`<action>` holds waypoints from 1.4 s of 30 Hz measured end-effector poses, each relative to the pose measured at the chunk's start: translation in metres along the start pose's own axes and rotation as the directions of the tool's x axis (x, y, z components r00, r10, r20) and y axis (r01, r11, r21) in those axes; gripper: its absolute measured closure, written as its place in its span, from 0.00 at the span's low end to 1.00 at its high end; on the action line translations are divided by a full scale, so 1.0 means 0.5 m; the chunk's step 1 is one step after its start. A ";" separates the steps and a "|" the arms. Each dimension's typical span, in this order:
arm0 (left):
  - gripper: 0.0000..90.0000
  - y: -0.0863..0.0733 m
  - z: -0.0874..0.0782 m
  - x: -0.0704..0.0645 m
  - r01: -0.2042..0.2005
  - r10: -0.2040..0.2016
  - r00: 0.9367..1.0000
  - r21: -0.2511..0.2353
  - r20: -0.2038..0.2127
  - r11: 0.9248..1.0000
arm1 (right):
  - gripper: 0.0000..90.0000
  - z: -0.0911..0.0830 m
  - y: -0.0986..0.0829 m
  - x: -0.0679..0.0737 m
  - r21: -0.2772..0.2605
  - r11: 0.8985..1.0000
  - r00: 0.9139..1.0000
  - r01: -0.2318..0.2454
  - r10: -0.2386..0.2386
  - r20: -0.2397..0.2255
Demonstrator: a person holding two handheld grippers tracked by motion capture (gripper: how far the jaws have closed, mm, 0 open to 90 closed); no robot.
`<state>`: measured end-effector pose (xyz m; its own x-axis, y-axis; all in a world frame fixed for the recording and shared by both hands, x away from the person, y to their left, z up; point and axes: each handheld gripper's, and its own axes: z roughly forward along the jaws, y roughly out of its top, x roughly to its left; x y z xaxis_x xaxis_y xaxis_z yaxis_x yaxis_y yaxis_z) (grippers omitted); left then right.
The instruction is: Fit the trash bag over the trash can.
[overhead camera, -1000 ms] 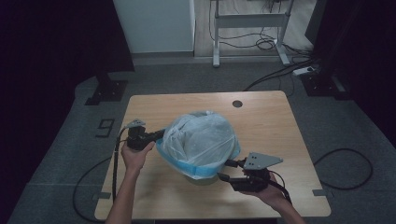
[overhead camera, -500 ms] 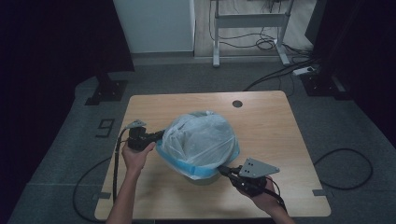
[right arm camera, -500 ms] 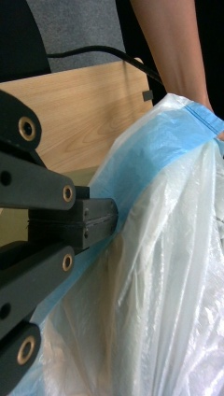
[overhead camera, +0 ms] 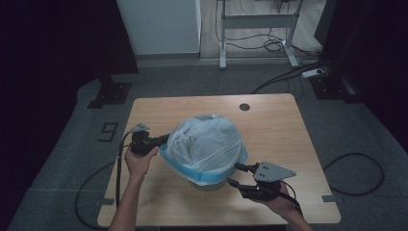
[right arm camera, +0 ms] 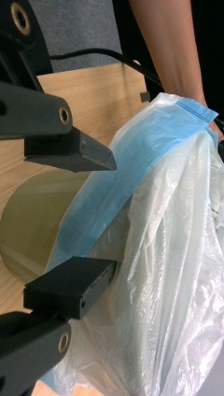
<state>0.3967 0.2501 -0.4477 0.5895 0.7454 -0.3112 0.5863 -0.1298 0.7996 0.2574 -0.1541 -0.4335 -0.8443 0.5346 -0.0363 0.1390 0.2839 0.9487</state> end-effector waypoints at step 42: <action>1.00 -0.007 0.001 0.000 0.011 -0.011 1.000 -0.007 0.003 1.000 | 0.47 -0.010 0.052 0.038 -0.067 0.996 0.985 -0.057 0.045 -0.166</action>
<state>0.3951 0.2500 -0.4507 0.5848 0.7448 -0.3215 0.5887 -0.1169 0.7999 0.2423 -0.1408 -0.4081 -0.9112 0.4076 0.0591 0.1518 0.1991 0.9681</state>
